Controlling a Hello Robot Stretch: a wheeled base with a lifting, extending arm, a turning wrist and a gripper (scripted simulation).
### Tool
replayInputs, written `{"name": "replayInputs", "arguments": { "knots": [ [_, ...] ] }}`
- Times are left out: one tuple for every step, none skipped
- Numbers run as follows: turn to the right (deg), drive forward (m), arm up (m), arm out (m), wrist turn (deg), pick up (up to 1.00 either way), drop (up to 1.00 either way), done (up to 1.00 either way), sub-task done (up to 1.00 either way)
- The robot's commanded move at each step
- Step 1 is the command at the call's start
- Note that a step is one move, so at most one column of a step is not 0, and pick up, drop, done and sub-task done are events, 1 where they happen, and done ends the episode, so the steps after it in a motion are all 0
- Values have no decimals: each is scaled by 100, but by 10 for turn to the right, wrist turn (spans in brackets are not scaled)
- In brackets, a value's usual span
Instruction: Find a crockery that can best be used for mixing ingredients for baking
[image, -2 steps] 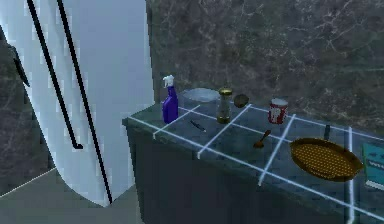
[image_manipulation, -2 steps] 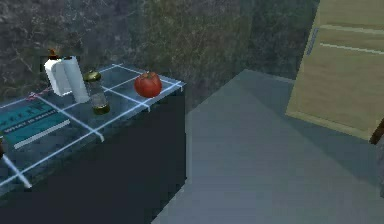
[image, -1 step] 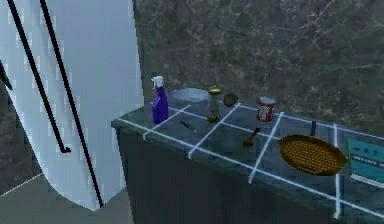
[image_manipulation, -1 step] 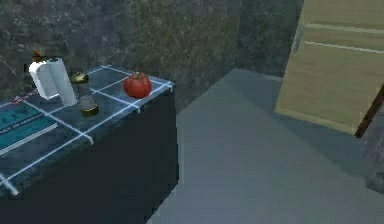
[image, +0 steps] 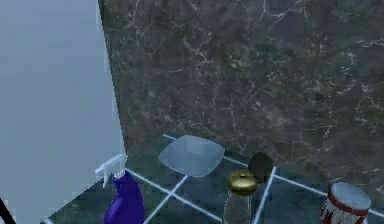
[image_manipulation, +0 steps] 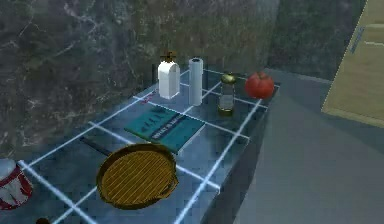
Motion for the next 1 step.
{"name": "replayInputs", "arguments": {
  "knots": [
    [0,0,0,0,0,0,0,100,0]
  ]
}}
